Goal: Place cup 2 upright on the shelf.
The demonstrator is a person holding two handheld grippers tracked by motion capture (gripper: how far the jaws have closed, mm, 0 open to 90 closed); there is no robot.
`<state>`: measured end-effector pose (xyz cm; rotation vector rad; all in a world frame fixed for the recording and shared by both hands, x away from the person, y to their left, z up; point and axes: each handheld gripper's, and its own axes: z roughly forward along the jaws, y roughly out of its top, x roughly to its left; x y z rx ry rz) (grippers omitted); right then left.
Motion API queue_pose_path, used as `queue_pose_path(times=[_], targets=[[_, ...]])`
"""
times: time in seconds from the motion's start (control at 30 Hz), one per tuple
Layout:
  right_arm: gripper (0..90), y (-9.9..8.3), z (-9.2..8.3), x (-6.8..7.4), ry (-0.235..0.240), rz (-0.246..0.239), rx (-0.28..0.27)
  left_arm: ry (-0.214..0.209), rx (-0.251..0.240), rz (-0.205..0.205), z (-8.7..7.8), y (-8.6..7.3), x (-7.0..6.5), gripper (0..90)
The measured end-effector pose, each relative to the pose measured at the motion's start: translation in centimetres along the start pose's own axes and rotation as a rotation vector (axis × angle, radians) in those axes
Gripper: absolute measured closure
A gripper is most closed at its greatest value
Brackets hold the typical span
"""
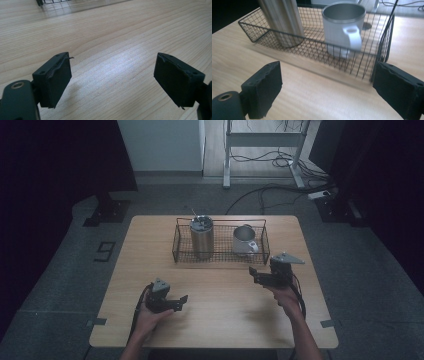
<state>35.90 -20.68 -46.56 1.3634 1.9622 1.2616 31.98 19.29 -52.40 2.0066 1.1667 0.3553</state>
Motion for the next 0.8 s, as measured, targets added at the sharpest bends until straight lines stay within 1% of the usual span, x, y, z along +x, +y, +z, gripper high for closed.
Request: queue_pose_path(times=[0.07,0.23,0.33,0.47,0.6,0.67,0.77,0.8], targets=[[9.2,-1.0,-0.3,0.0,-0.006,0.009,-0.003,-0.002,0.001,0.003,0.1,0.0,-0.1,14.6],[10.2,-3.2,-1.1,-0.1,-0.019,0.013,0.017,0.000,0.007,0.008,0.2,-0.1,-0.1,14.6],[10.3,-4.5,-1.2,-0.3,-0.032,0.011,0.042,0.003,0.012,0.011,0.2,-0.1,-0.1,14.6],[10.5,-5.6,-1.3,-0.4,-0.045,0.002,0.061,0.008,0.017,0.015,0.4,-0.2,-0.1,14.6],[12.3,-6.7,-1.2,-0.7,-0.039,0.030,0.050,0.014,0.023,0.015,0.5,-0.2,-0.2,14.6],[11.8,-6.9,-0.9,-0.8,-0.032,0.031,0.074,0.014,0.026,0.019,0.6,-0.3,-0.2,14.6],[12.1,-7.1,-0.8,-1.0,-0.032,0.045,0.068,0.020,0.031,0.022,0.7,-0.3,-0.3,14.6],[12.1,-7.1,-0.7,-1.0,-0.035,0.041,0.069,0.021,0.031,0.024,0.7,-0.3,-0.4,14.6]])
